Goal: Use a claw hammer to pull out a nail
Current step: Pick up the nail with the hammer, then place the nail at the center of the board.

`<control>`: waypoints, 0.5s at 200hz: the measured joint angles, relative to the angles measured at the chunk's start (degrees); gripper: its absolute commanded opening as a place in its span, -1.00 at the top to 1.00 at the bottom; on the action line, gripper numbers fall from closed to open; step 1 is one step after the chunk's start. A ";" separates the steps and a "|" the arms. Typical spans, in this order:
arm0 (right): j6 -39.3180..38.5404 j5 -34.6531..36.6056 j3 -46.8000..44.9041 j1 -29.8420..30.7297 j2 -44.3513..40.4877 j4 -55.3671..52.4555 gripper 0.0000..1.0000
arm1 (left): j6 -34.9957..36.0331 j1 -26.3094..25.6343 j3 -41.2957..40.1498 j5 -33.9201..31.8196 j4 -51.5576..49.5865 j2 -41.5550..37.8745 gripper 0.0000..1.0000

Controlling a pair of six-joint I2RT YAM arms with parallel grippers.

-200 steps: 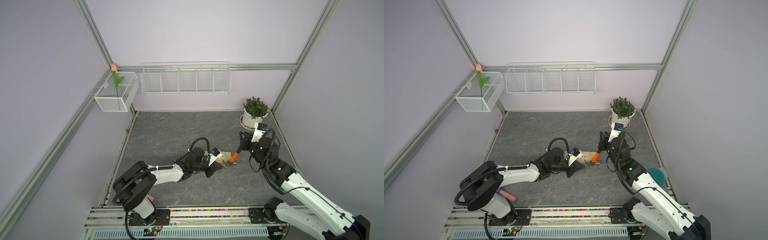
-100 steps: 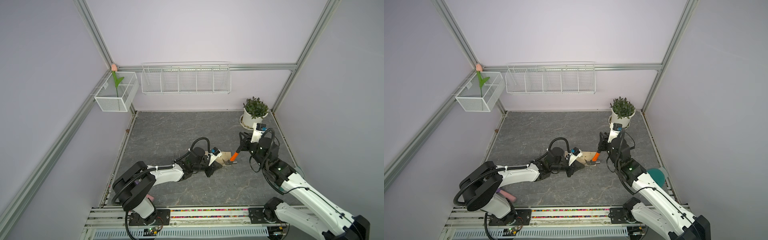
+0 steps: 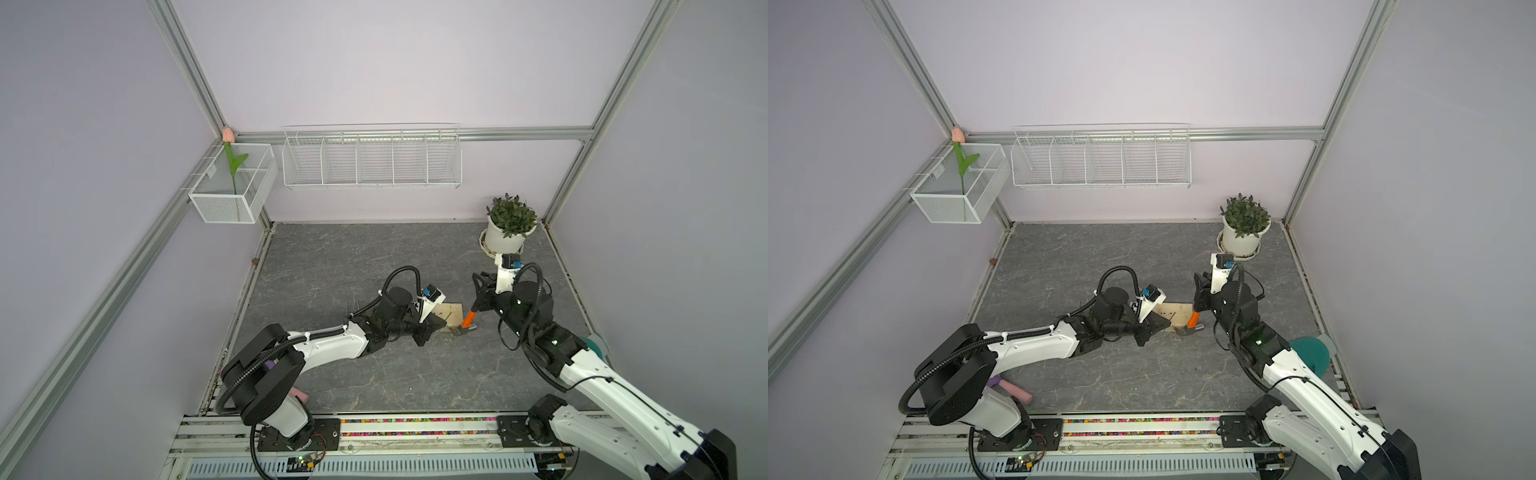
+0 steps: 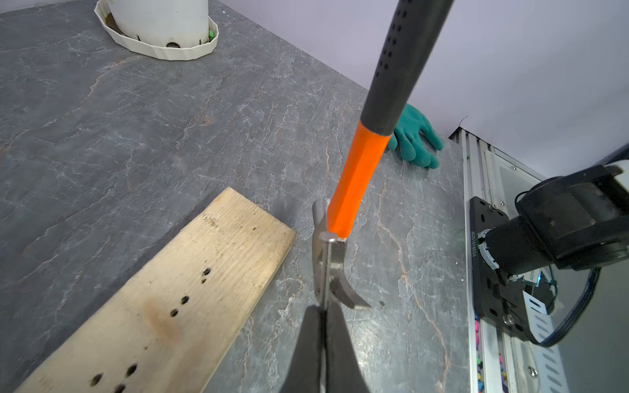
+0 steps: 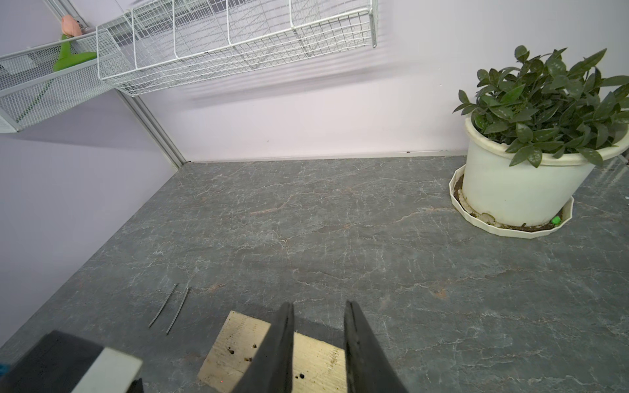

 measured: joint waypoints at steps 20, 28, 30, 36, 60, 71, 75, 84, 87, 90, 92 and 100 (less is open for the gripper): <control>-0.61 -0.66 -0.37 0.00 -1.27 0.22 0.86 | -0.42 0.00 0.37 -0.48 -0.70 -0.68 1.00; -0.90 -0.85 -0.48 0.00 -1.66 0.28 0.86 | -0.52 0.00 0.37 -0.66 -0.74 -0.92 1.00; -0.96 -0.85 -0.50 0.00 -1.73 0.31 0.86 | -0.57 0.00 0.37 -0.72 -0.81 -1.01 1.00; -1.16 -0.98 -0.59 0.00 -1.88 0.39 0.86 | -0.74 0.00 0.37 -0.92 -0.90 -1.16 1.00; -1.66 -1.46 -0.81 0.00 -2.01 0.44 0.86 | -1.40 0.00 0.37 -1.88 -1.20 -1.38 1.00; -1.84 -1.68 -1.07 0.00 -2.01 0.42 0.86 | -1.70 0.00 0.37 -2.25 -1.25 -1.44 1.00; -1.88 -1.79 -1.14 0.00 -1.99 0.42 0.86 | -1.81 0.00 0.37 -2.45 -1.27 -1.49 1.00; -2.08 -1.99 -1.31 0.00 -1.99 0.42 0.86 | -1.99 0.00 0.37 -2.82 -1.22 -1.57 1.00; -2.14 -2.10 -1.33 0.00 -1.99 0.39 0.86 | -2.03 0.00 0.37 -2.93 -1.22 -1.60 1.00; -2.21 -2.14 -1.36 0.00 -1.99 0.39 0.86 | -2.05 0.00 0.37 -2.99 -1.22 -1.60 1.00; -2.27 -2.16 -1.36 0.00 -1.99 0.39 0.86 | -2.10 0.00 0.37 -3.08 -1.22 -1.62 1.00; -2.45 -2.32 -1.36 0.00 -1.97 0.39 0.86 | -2.23 0.00 0.37 -3.32 -1.20 -1.64 1.00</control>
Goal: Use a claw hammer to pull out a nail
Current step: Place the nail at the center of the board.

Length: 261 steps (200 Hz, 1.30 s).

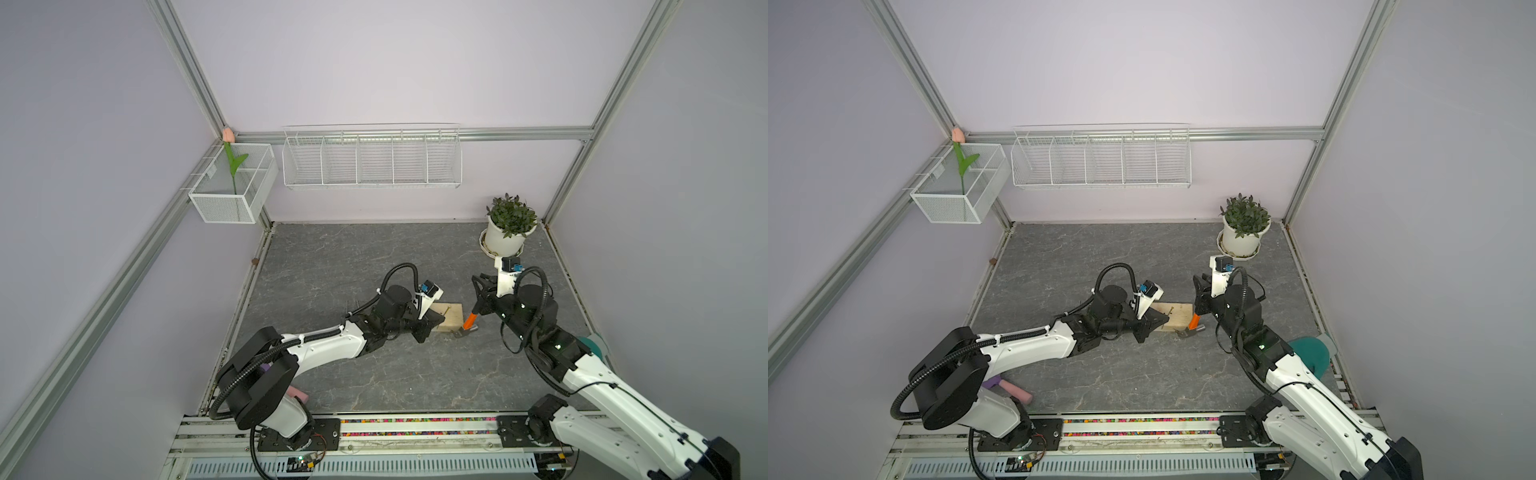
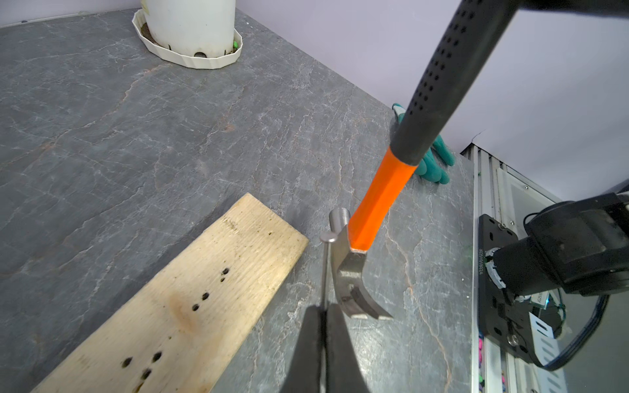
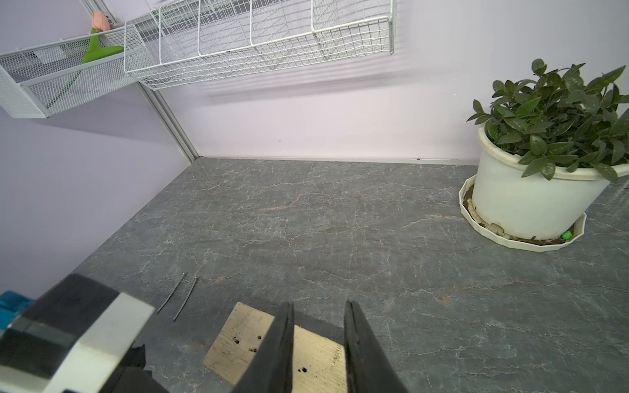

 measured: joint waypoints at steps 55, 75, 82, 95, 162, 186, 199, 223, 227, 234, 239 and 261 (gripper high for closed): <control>-1.14 -1.33 -0.02 0.00 0.00 0.00 0.86 | -0.59 0.00 0.00 -1.73 -0.02 0.00 1.00; -1.68 -1.22 -0.02 0.00 0.00 -0.02 0.86 | -0.85 0.00 0.00 -2.56 0.04 0.00 1.00; -1.77 -1.20 -0.02 0.00 0.00 -0.02 0.86 | -0.96 0.00 0.00 -2.75 0.07 0.00 1.00; -1.86 -1.05 -0.04 0.00 0.00 -0.02 0.86 | -1.22 0.00 0.00 -3.10 0.02 0.00 1.00; -3.43 2.60 0.11 0.00 0.22 -2.34 0.86 | -3.39 0.94 -0.48 -7.67 -1.92 -1.75 1.00; -4.35 5.99 2.05 -0.44 1.36 -7.45 0.86 | -5.86 2.08 -2.08 -14.56 -5.09 -6.54 1.00; -4.57 7.52 4.02 -1.22 2.49 -10.95 0.86 | -7.32 2.49 -2.67 -19.78 -7.63 -9.20 1.00; -4.50 8.87 6.88 -3.28 4.55 -15.65 0.86 | -10.27 4.24 -2.78 -28.00 -12.31 -10.84 1.00; -4.39 8.85 7.08 -3.76 4.81 -16.11 0.86 | -10.82 4.74 -2.73 -28.79 -13.03 -10.62 1.00; -4.28 8.76 7.17 -4.44 5.18 -16.68 0.86 | -11.85 5.88 -2.71 -30.42 -14.58 -9.97 1.00; -4.09 8.57 7.17 -4.92 5.46 -17.11 0.86 | -12.66 6.82 -2.67 -31.71 -15.69 -9.14 1.00; -3.28 7.28 7.17 -6.36 6.95 -18.95 0.86 | -15.37 9.92 -1.53 -35.56 -20.57 -4.15 1.00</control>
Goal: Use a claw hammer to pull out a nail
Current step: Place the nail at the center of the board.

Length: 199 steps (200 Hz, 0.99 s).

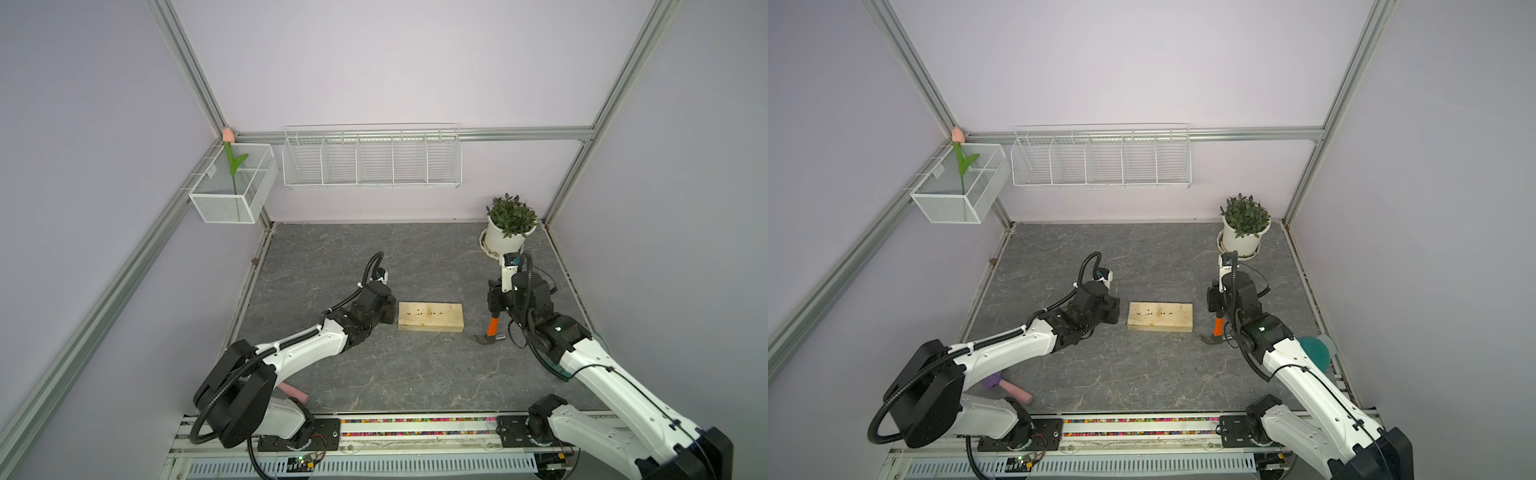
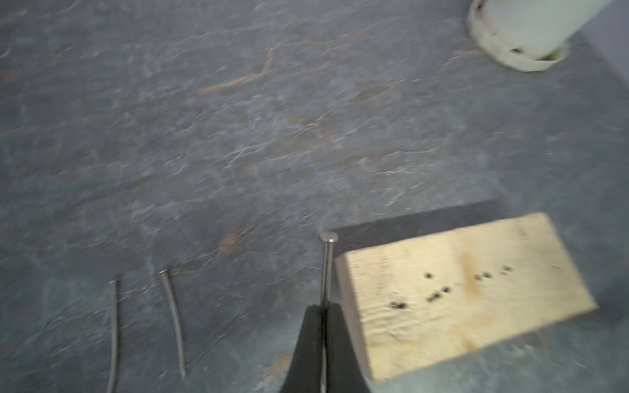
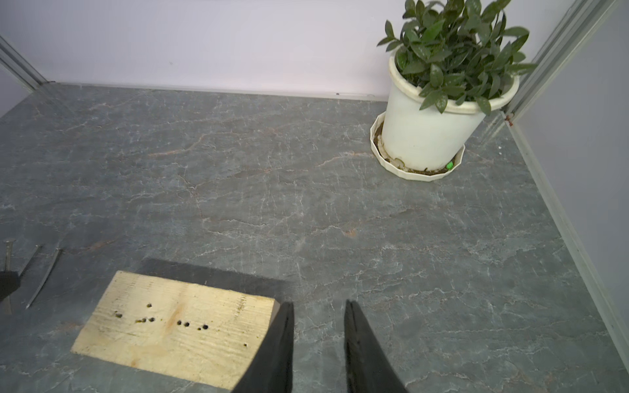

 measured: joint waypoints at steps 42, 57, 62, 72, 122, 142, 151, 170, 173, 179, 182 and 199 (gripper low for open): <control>0.94 -2.14 0.00 -0.39 2.69 -0.46 0.86 | -3.08 2.16 5.27 -2.69 -6.78 9.09 1.00; 1.18 -2.60 0.00 -0.39 2.84 -0.44 0.86 | -3.96 3.23 7.41 -2.82 -8.35 11.30 1.00; 1.29 -2.62 0.00 -0.39 2.84 -0.44 0.86 | -4.22 3.63 7.93 -2.89 -8.81 11.80 1.00; 1.36 -2.78 0.00 -0.42 2.84 -0.39 0.86 | -4.72 4.26 8.57 -2.97 -9.62 12.50 1.00; 1.68 -2.84 -0.04 -1.27 2.84 -0.31 0.86 | -6.47 4.98 9.20 -2.95 -12.50 13.88 0.88; 1.79 -3.26 -0.04 -1.36 2.84 -0.31 0.86 | -6.97 4.98 9.84 -2.71 -12.76 15.02 0.92; 1.88 -3.58 -0.07 -1.42 2.84 -0.31 0.86 | -7.13 5.03 9.97 -2.51 -12.76 15.52 0.92; 1.99 -3.87 -0.31 -1.46 2.67 -0.09 0.86 | -7.28 5.27 10.62 -2.03 -13.09 16.76 0.80; 2.01 -3.87 -0.42 -1.46 2.60 0.07 0.86 | -7.30 5.29 10.75 -2.01 -13.18 16.92 0.76; 2.01 -3.87 -0.66 -1.46 2.40 0.20 0.86 | -7.30 5.40 11.08 -1.88 -13.35 17.25 0.71; 2.01 -3.87 -0.76 -1.46 2.32 0.22 0.86 | -7.48 5.40 11.19 -1.86 -13.35 17.40 0.70; 1.99 -3.87 -1.36 -1.51 1.92 0.52 0.86 | -7.54 5.51 11.47 -1.64 -13.75 17.75 0.60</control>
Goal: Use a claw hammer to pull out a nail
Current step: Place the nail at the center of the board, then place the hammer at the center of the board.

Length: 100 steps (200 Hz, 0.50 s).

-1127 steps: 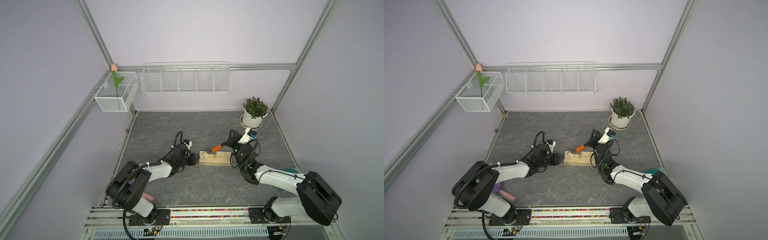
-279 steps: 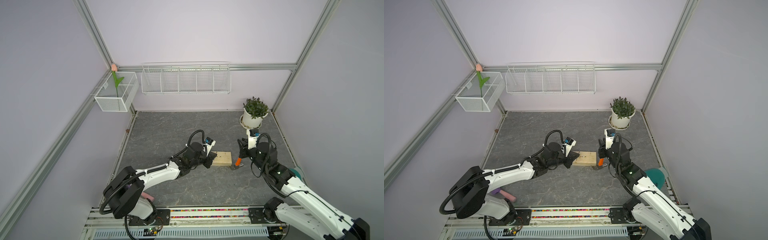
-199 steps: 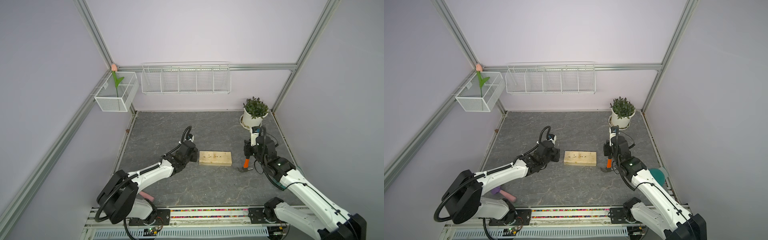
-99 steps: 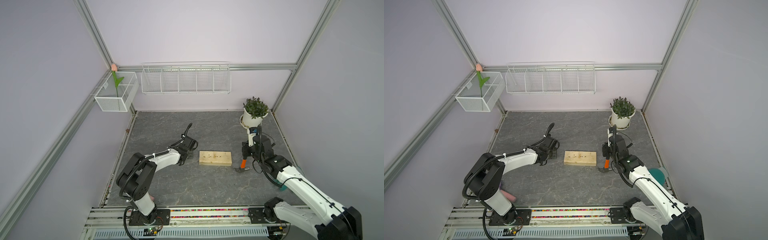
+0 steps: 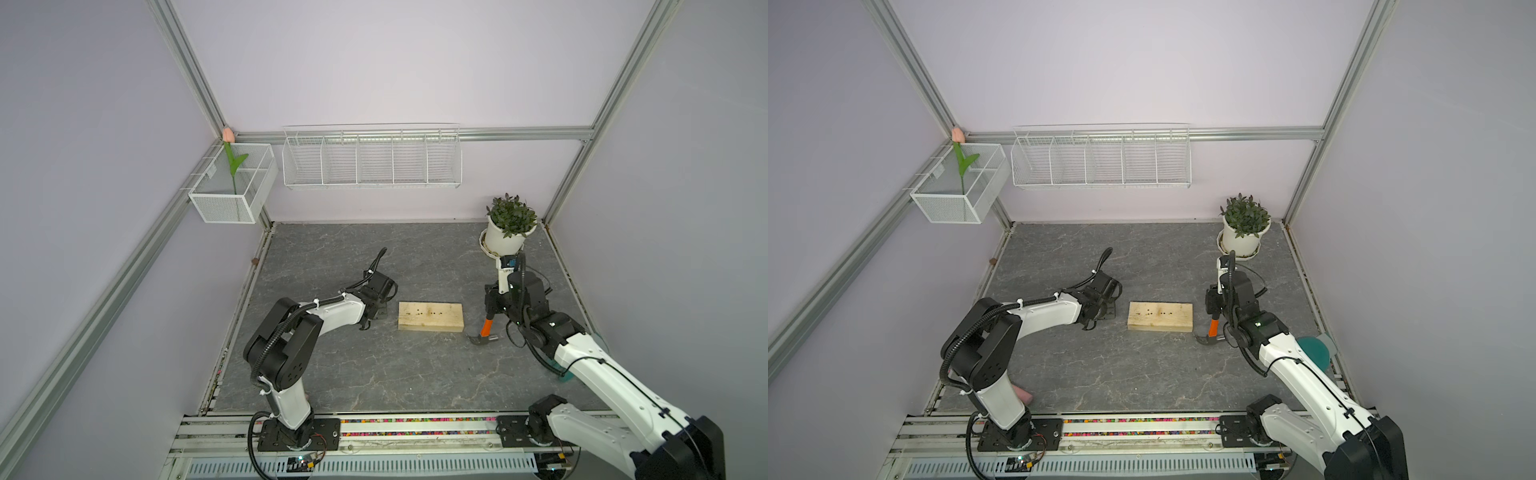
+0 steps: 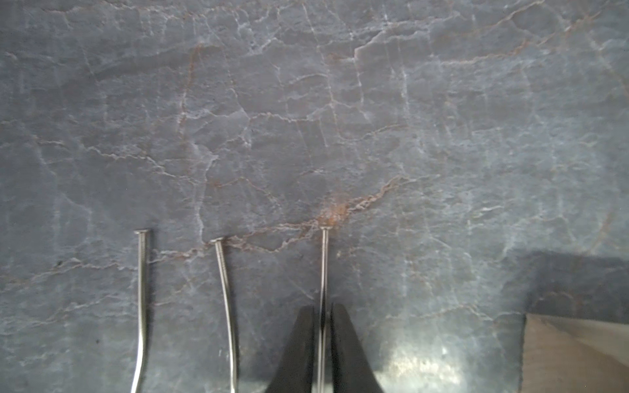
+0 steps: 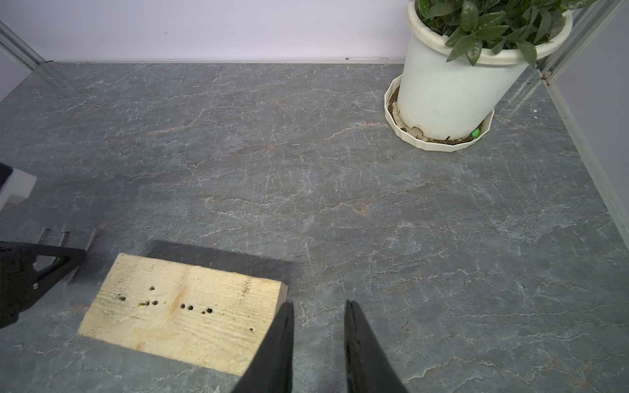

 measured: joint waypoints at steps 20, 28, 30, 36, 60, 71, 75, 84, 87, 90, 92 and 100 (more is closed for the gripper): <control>-0.02 0.00 -0.13 -0.02 -0.04 -0.02 0.86 | -0.22 0.00 0.00 0.02 -0.31 -0.04 0.53; -0.02 0.00 -0.13 -0.02 -0.04 0.00 0.86 | -0.22 0.00 0.00 0.04 -0.39 -0.09 0.46; -0.02 0.00 -0.13 -0.02 -0.04 0.00 0.86 | -0.24 0.00 0.00 0.02 -0.44 -0.11 0.45; -0.02 0.00 -0.13 -0.02 -0.04 -0.02 0.86 | -0.24 0.00 0.00 0.09 -0.52 -0.26 0.41; -0.09 -0.07 -0.04 -0.31 -0.04 -0.55 0.86 | -0.11 0.00 0.00 0.28 -0.87 -1.92 0.26; -0.09 -0.37 0.39 -0.83 0.13 -1.38 0.86 | -0.20 0.02 -0.09 0.44 -0.90 -3.50 0.20; -0.09 -0.42 0.61 -1.03 0.31 -1.81 0.86 | -0.02 0.02 -0.13 0.46 -0.90 -4.31 0.18; -0.11 -0.70 1.40 -1.64 1.05 -2.93 0.86 | 0.07 0.00 -0.28 0.46 -0.81 -6.21 0.12; -0.11 -0.83 1.70 -1.84 1.42 -3.26 0.86 | 0.31 0.02 -0.35 0.44 -0.79 -6.93 0.10; -0.11 -0.92 2.05 -2.01 1.77 -3.58 0.86 | 0.26 0.02 -0.46 0.44 -0.68 -7.54 0.03; -0.13 -1.09 2.29 -2.14 2.05 -3.87 0.86 | 0.26 0.02 -0.52 0.46 -0.57 -8.04 -0.02; -0.11 -1.29 3.30 -2.64 3.39 -4.63 0.86 | 0.74 0.02 -1.01 0.44 -0.15 -10.19 -0.13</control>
